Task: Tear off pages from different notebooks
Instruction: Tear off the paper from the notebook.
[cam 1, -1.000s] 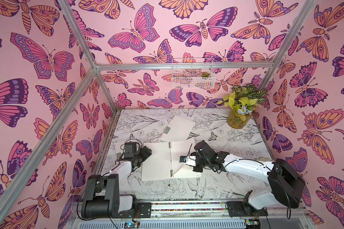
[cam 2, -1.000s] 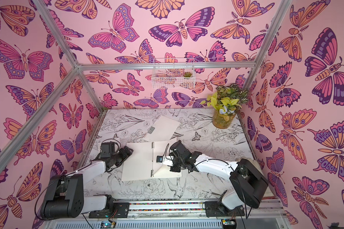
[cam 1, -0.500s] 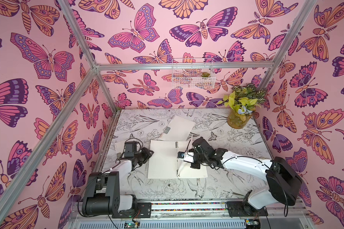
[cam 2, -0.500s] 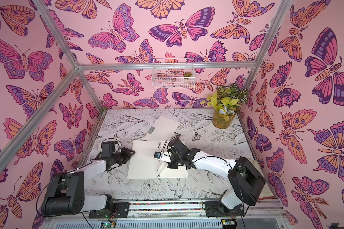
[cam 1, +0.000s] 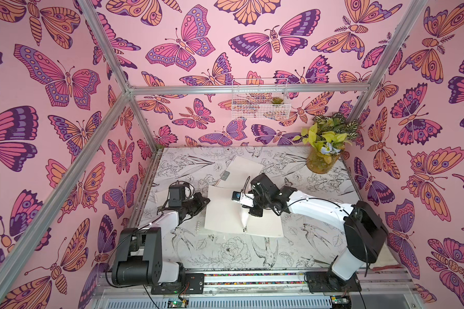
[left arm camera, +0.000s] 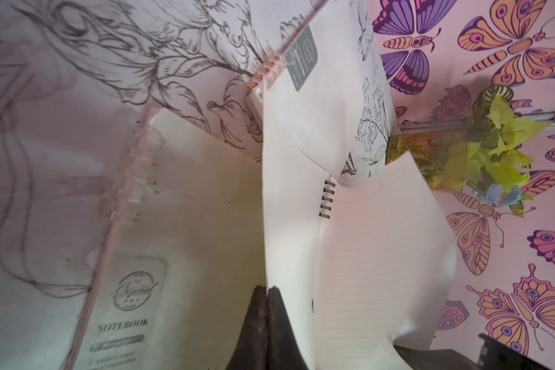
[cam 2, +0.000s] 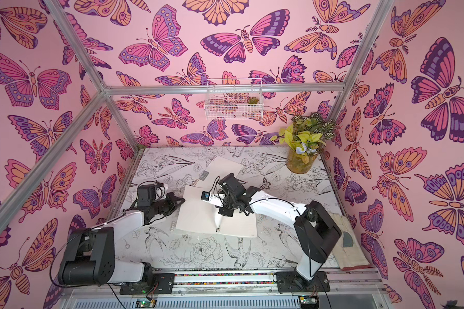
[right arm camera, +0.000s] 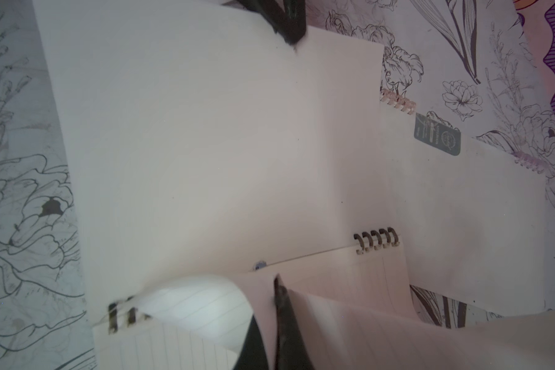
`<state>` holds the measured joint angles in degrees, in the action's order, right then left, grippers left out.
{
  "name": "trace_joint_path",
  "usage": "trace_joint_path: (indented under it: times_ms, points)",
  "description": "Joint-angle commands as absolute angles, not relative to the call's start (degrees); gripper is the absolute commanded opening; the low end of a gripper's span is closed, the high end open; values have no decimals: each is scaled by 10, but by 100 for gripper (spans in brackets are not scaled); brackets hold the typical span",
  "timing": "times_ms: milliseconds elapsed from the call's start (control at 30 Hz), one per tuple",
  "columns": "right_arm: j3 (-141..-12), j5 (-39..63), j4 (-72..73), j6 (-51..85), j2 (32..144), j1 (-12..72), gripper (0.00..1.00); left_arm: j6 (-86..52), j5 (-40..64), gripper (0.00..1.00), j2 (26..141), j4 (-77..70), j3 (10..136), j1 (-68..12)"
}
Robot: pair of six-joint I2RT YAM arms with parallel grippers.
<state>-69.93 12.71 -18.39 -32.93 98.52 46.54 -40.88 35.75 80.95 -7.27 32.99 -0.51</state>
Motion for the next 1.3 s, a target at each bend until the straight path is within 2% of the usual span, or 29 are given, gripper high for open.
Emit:
trace_joint_path:
  times_ms: [0,167,233,333,633,767,933,1000,1133,1267]
  points:
    - [-766,148,-243,-296,1030,454,0,-367,392,0,818,-68,343,-24]
    - [-852,160,-297,-259,1099,440,0,-332,400,0,826,-59,350,-35]
    - [-869,135,-296,-249,1115,439,0,-324,402,0,828,-48,355,-36]
    - [-885,94,-269,-223,1129,424,0,-318,401,0,829,-43,356,-36]
    - [-970,69,-100,-72,1167,334,0,-310,392,0,831,-23,360,-37]
    - [-1048,51,-104,-48,1212,316,0,-306,398,0,833,-20,359,-38]
    - [-1125,-18,-108,-16,1261,299,0,-303,405,0,838,-18,356,-37]
    - [-1141,-83,-102,-7,1268,294,0,-302,406,0,836,-15,356,-37]
    - [-1171,-113,-152,3,1245,277,0,-315,391,0,826,-5,359,-33]
    - [-1061,-159,-110,-9,1145,268,0,-325,377,0,821,0,364,-29]
